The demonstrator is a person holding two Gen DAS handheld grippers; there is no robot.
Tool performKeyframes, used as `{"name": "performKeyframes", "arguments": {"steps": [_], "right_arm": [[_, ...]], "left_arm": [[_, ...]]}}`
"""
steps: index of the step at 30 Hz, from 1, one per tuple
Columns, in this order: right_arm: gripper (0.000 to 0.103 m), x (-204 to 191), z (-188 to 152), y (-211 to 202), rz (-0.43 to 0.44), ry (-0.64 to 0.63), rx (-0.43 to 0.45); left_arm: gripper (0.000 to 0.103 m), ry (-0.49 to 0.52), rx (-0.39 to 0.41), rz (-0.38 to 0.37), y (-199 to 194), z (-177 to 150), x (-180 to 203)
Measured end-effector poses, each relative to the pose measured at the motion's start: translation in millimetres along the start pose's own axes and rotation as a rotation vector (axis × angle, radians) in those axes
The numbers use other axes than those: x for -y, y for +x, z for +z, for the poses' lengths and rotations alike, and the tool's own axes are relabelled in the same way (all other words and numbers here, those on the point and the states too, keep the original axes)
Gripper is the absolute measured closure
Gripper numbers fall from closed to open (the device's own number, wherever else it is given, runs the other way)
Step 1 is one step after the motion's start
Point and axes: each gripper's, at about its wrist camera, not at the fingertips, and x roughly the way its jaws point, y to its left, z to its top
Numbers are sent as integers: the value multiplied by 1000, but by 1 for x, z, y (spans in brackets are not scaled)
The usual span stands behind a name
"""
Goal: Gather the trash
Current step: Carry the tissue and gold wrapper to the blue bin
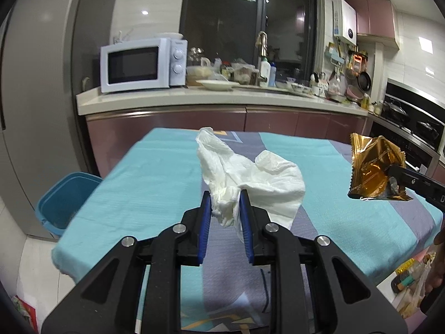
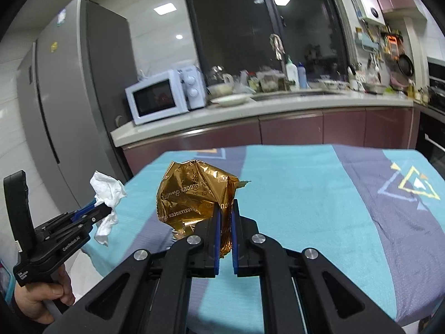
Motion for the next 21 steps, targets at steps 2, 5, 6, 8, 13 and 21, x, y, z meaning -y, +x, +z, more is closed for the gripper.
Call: {"name": "performKeyframes", "arguments": {"steps": [2,5,6,8,13,21], "right_arm": [[98,-8,4,-5,18,-14,20],[98,-22,8,-14,49,-38,47],[98,-26,9,-15,57,-45,53],[98,-36,11,-19,80,-61,66],[98,-55,18,-23,130,-88,90],[98,-101,40,-4,220,-154,108]], "left_arm": [[82,-7,18,16,-15,0,-6],[82,-20,38,40,-34,1,-16],[82,-28,46,49,-43,1,-20],[82,-32,64,69,-59,1,-25],[82,-50,101,112,-95,2,-39],[82,-95,165,244,-145,12,-83]]}}
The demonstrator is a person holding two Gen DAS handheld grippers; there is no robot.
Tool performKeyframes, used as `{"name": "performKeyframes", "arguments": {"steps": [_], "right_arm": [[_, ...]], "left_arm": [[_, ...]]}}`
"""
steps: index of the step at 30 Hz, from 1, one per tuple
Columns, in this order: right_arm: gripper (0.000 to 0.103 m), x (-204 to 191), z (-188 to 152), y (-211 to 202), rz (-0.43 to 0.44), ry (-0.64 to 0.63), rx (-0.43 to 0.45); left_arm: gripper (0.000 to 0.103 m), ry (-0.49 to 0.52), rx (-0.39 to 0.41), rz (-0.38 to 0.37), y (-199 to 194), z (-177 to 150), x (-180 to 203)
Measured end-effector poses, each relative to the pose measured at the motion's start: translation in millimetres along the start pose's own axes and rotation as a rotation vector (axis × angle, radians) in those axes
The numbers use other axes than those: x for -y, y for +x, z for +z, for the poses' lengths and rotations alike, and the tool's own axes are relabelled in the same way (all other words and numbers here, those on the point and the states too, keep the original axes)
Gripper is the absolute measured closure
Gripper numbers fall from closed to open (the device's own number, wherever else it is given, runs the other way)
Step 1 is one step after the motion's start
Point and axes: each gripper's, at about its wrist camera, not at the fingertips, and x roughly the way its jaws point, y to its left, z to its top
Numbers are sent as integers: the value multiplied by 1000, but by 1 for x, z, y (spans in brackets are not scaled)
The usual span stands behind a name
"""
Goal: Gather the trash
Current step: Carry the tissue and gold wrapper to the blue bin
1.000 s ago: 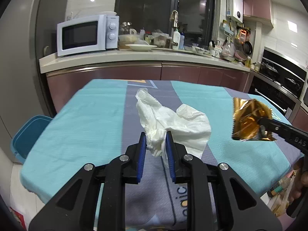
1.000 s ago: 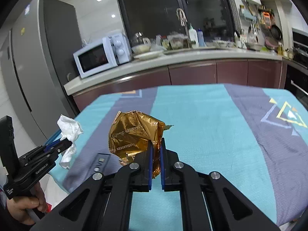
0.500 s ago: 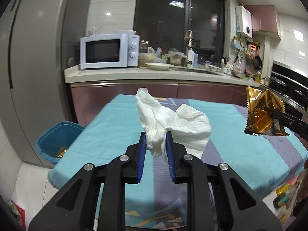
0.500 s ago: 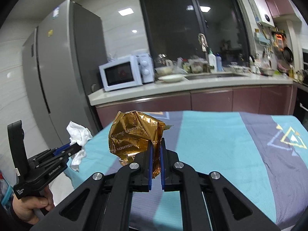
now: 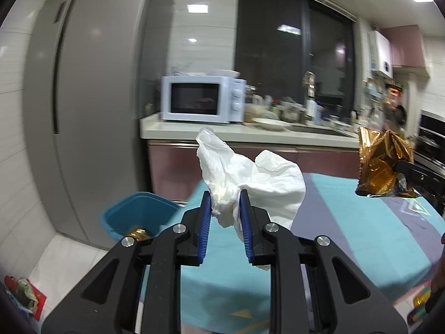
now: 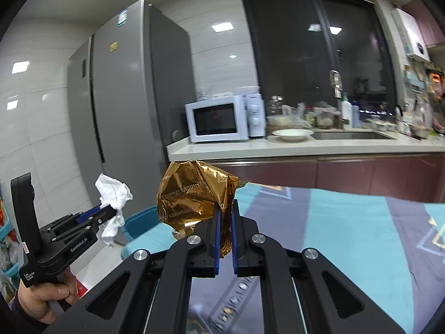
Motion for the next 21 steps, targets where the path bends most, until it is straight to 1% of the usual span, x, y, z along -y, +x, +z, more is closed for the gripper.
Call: {"name": "performKeyframes", "arguments": {"steps": [5,9,11,18,21], "right_arm": [[98,-22,15,38,63,-31,-16],[98,-43,25,79,115,-62,-44],[98,-54,28,98,136,-74,-61],[98,-88,33,157,212,-111,-117],[97,-102,33,179,234,-129,-142]], "left_arm": [[82,-42,11,100,0,13,-48],[82,-68,4,174,4,17,-90],[82,-77,-3,204,13,19,-107],[82,-105,-22,299,29,21,-161],[82,-118,-35,315,51,25,-174]]}}
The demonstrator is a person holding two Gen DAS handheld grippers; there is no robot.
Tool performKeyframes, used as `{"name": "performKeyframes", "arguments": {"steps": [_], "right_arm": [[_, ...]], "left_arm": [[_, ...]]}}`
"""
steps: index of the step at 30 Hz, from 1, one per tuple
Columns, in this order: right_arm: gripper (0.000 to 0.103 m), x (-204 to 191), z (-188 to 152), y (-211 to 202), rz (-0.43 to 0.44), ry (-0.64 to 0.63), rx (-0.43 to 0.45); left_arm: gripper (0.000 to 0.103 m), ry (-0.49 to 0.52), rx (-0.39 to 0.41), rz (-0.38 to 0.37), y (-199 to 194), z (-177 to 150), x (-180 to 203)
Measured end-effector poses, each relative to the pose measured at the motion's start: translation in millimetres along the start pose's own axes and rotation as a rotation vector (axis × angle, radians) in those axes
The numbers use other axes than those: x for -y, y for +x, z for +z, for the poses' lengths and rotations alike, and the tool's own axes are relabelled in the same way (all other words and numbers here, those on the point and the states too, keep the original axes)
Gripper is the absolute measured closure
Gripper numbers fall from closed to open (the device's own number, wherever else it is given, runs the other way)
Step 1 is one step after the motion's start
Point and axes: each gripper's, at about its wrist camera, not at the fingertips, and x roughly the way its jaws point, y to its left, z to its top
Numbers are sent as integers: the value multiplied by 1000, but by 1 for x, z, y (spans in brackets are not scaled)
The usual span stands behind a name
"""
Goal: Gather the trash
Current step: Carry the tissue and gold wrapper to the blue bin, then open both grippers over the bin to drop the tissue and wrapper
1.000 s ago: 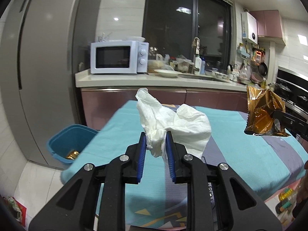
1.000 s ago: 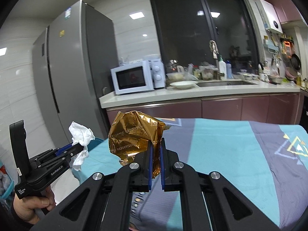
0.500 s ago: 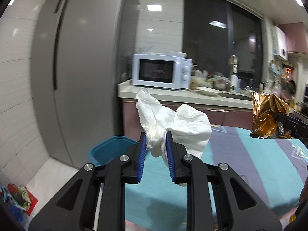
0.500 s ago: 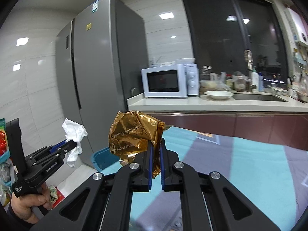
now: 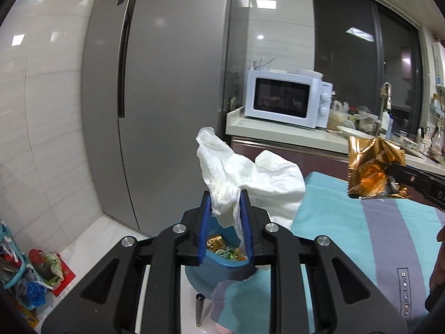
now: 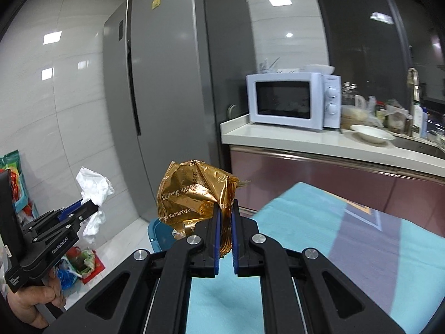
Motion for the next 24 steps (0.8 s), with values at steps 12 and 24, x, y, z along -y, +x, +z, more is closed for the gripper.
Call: {"name": "performKeyframes", "arguments": {"steps": [12,24], "right_arm": [[97,-27,5,130,47,-95,-210],[97,-37,-20,238,50,-168,-444]], "left_arm": [[82,5,-117,78,100,-5,-23],[81,-7,-319,19,224,-27,-6]]}}
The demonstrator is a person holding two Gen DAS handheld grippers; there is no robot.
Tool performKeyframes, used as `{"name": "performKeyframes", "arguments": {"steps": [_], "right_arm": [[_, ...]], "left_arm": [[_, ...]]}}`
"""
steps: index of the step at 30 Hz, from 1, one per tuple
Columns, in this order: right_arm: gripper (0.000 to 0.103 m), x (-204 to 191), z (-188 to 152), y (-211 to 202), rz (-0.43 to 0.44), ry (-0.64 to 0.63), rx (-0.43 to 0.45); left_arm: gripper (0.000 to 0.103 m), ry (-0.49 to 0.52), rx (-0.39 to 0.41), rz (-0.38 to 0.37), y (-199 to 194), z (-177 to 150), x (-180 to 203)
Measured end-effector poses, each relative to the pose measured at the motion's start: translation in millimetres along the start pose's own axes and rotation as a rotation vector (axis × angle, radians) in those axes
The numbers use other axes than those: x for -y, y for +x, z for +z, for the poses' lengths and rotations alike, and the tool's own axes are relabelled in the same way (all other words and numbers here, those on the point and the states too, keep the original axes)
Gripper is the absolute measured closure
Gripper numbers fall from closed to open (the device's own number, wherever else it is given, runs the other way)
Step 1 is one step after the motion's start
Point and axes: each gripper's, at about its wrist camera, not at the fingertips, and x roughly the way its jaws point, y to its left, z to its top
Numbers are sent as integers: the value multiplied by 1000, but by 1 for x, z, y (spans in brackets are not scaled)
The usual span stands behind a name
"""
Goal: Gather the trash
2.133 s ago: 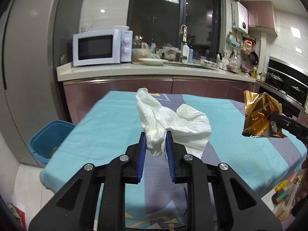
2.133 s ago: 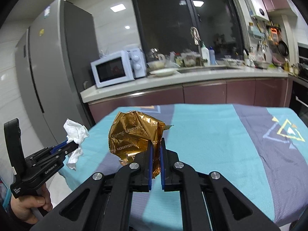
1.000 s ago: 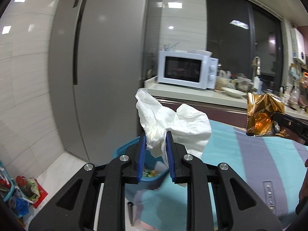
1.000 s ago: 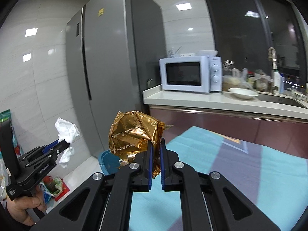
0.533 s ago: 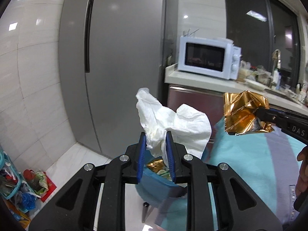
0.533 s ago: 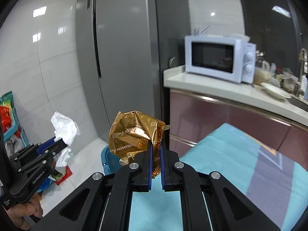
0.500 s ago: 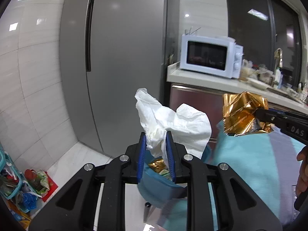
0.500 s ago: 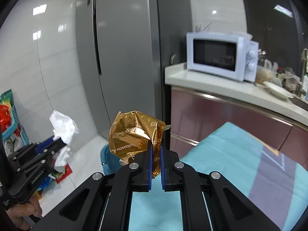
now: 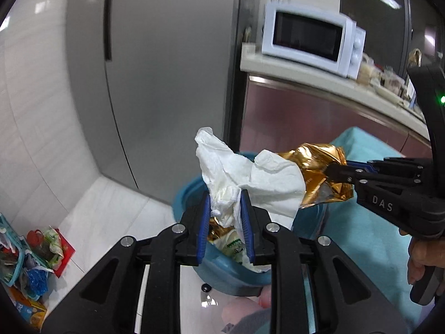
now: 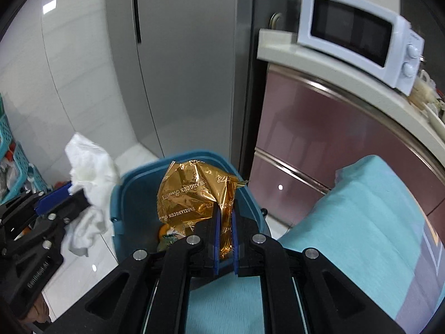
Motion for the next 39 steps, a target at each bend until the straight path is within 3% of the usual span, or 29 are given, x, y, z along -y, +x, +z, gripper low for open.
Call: {"name": "performKeyframes", "arguments": {"steps": [6,13,18,20,24,29,36,39], "right_arm": [[97,-8,5,35,-19,-61,-97],[96,-9,3,66,-32,-86,-204],[91,-8,4,73,-46,-81,-243],[87,-9,4,76,-44,-88,-266],[80,-9,3,74,-44,-80,-272],[78,-2,5,71,-42,-46,-242],[75,9,5,57,-26,8,-188],[69,13,5,45,-22,29,-156]], "left_arm": [[81,20,-107,3,65,3,12],[81,39,-202,20,113,1,25],[72,48,-245,27,137,-1,30],[68,48,-258,27,141,-4,32],[36,44,-252,37,142,-5,42],[23,38,-228,42,127,-6,41],[15,37,-174,45,104,6,44],[12,37,-157,49,94,9,45]]}}
